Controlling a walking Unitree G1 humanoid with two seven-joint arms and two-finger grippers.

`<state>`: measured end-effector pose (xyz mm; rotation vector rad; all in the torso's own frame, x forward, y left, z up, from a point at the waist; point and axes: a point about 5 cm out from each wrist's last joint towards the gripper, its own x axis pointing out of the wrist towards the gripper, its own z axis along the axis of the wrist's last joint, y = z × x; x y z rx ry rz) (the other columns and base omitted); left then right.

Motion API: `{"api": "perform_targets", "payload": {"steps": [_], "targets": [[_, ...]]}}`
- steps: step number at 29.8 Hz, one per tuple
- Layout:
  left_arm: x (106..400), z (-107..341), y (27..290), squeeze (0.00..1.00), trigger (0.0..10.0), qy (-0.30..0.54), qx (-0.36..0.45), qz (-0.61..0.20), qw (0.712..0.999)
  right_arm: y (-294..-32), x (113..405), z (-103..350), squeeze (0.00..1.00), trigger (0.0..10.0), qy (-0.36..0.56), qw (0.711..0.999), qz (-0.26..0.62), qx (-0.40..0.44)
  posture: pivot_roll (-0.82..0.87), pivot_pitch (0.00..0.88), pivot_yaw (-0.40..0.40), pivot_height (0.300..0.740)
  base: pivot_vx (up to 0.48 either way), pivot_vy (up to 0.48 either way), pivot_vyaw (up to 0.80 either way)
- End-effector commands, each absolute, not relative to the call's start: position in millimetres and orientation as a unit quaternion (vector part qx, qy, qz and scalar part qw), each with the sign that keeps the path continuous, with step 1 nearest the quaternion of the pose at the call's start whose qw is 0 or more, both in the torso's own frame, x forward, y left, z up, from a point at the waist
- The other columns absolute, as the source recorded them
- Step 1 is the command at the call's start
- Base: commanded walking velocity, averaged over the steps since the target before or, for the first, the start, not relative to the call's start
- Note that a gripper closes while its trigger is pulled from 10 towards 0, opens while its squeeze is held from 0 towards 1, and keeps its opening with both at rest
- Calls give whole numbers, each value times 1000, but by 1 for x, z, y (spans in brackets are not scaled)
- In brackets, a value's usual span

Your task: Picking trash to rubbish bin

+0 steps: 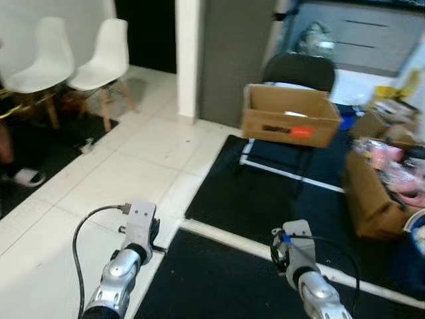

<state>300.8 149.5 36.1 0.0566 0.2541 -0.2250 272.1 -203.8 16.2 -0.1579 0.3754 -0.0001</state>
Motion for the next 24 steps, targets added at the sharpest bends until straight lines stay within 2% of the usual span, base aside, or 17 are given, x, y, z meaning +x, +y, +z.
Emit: {"api": "perform_targets", "payload": {"steps": [1,17,19,24], "targets": [[296,29,154,0,10000,141,16,-102,985,-199,269,11,0,10000,191,979,3,-71,-85,37,7,740,0,0,-800],[300,33,150,0,10000,119,11,-105,987,-195,271,7,0,10000,186,981,7,-56,-83,39,3,740,0,0,-800],[300,34,149,0,10000,118,10,-105,987,-194,271,7,0,10000,187,981,8,-47,-82,40,2,740,0,0,-544],[302,37,146,0,10000,104,6,-115,988,-188,272,6,0,10000,187,980,37,-55,-81,41,-1,740,0,0,0]]}}
